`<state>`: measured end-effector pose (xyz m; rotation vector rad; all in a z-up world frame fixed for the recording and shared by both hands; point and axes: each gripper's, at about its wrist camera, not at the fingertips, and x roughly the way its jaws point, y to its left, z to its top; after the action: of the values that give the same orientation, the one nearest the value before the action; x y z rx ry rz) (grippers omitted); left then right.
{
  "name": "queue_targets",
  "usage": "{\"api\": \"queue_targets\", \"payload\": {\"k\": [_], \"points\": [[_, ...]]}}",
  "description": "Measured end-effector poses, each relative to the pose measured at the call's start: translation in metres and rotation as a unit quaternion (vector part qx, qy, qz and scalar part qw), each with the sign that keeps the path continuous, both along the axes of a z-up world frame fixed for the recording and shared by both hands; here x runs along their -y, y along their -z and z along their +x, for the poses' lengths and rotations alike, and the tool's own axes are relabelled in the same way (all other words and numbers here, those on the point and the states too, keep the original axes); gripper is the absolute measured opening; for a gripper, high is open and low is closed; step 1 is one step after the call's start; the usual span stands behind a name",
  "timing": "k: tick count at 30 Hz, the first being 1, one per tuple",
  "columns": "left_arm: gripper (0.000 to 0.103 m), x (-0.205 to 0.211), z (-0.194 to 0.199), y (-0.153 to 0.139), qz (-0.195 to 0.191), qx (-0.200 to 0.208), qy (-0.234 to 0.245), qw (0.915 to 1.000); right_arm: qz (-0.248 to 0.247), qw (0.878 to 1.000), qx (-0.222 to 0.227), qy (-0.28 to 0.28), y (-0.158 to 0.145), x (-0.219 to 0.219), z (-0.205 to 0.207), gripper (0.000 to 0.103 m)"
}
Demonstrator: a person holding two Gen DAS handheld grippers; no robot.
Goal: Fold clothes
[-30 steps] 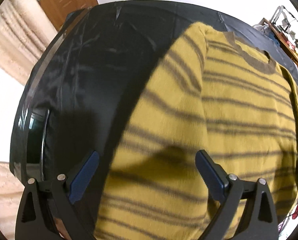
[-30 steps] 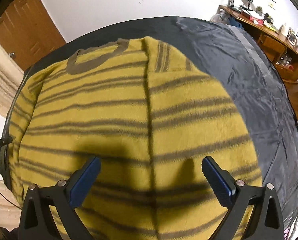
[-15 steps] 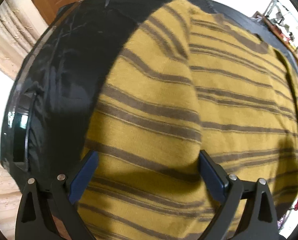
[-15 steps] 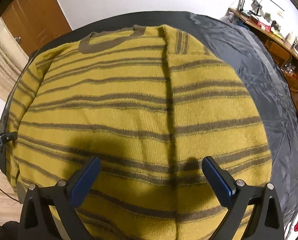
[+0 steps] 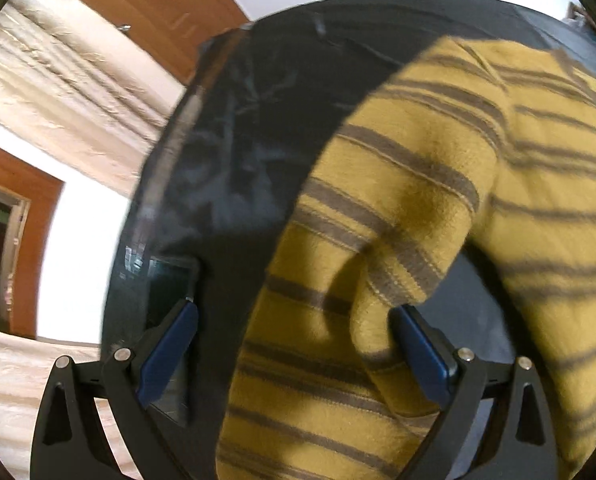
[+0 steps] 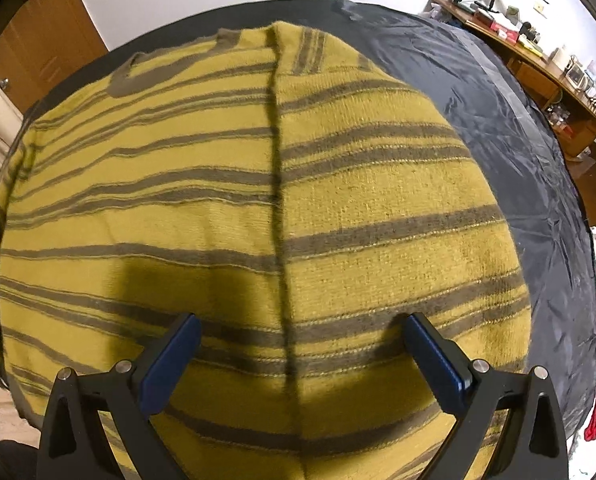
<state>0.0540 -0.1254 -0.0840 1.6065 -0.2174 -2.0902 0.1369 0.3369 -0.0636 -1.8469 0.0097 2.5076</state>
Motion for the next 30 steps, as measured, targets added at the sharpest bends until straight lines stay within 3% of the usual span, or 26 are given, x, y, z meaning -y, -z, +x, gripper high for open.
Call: {"api": "queue_targets", "payload": {"k": [6, 10, 14, 22, 27, 30], "points": [[0.099, 0.010, -0.010, -0.013, 0.011, -0.019, 0.003, 0.9997, 0.027, 1.000, 0.007, 0.010, 0.004, -0.012, -0.008, 0.103], [0.099, 0.001, -0.014, -0.020, 0.034, -0.031, 0.013, 0.9989, 0.087, 0.996, 0.012, 0.029, 0.005, -0.031, -0.018, 0.103], [0.099, -0.011, -0.012, -0.029, 0.054, -0.036, 0.017, 0.9978, 0.111, 0.992, 0.017, 0.065, 0.003, -0.056, -0.028, 0.103], [0.099, -0.042, -0.006, -0.043, 0.049, -0.024, 0.041, 0.9977, 0.167, 0.978, -0.014, 0.123, -0.022, -0.109, -0.049, 0.103], [0.099, -0.042, -0.011, -0.037, 0.054, -0.020, 0.035, 0.9977, 0.170, 0.967, -0.033, 0.188, -0.043, -0.152, -0.060, 0.103], [0.099, -0.047, -0.016, -0.034, 0.053, -0.017, 0.040, 0.9976, 0.154, 0.970, -0.028, 0.186, -0.046, -0.153, -0.065, 0.103]]}}
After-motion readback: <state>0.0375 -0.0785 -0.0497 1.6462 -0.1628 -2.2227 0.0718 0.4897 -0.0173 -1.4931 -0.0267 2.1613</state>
